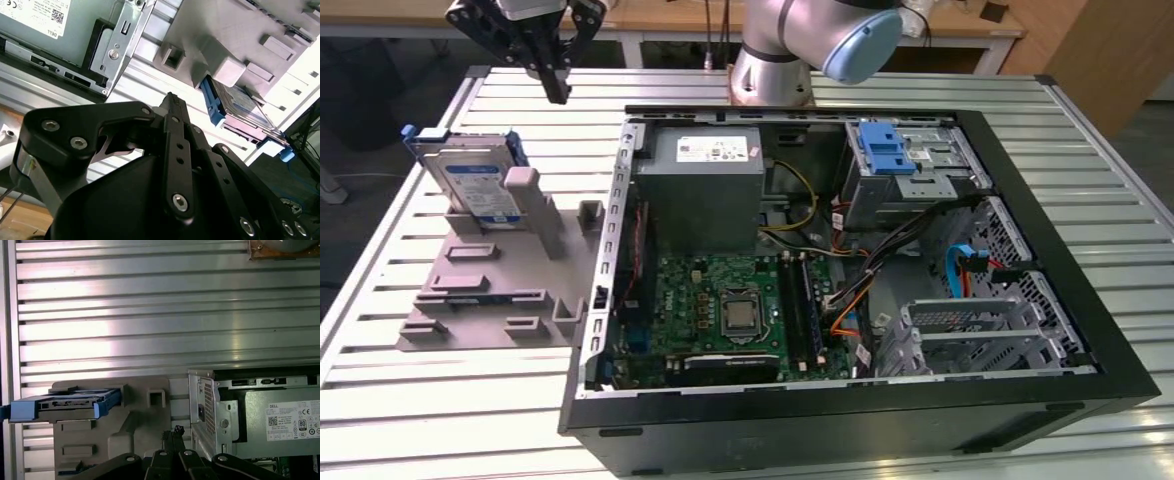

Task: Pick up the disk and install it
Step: 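Reach for the disk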

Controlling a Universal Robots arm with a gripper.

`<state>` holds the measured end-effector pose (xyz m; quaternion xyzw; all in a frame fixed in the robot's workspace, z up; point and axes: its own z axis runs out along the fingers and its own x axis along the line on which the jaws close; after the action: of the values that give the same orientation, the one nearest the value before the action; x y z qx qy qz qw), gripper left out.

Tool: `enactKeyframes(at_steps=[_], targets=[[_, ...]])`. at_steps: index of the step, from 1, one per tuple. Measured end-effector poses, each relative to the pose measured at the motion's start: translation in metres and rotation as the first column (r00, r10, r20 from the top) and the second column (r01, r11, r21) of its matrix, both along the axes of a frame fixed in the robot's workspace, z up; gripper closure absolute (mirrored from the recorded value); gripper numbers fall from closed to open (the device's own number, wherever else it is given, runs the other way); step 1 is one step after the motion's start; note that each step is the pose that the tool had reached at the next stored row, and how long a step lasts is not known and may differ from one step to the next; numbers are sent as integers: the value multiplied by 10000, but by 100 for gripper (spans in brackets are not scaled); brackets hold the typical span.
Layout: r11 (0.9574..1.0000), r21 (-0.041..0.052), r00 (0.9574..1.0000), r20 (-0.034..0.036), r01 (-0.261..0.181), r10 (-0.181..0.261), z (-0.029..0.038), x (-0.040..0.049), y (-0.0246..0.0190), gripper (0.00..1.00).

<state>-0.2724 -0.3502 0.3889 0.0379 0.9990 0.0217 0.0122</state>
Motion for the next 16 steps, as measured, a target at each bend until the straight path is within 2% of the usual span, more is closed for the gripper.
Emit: enactKeyframes(at_steps=[16], targets=[[10000, 0, 10000, -4, -1, 1, -6, -279, 48, 89]])
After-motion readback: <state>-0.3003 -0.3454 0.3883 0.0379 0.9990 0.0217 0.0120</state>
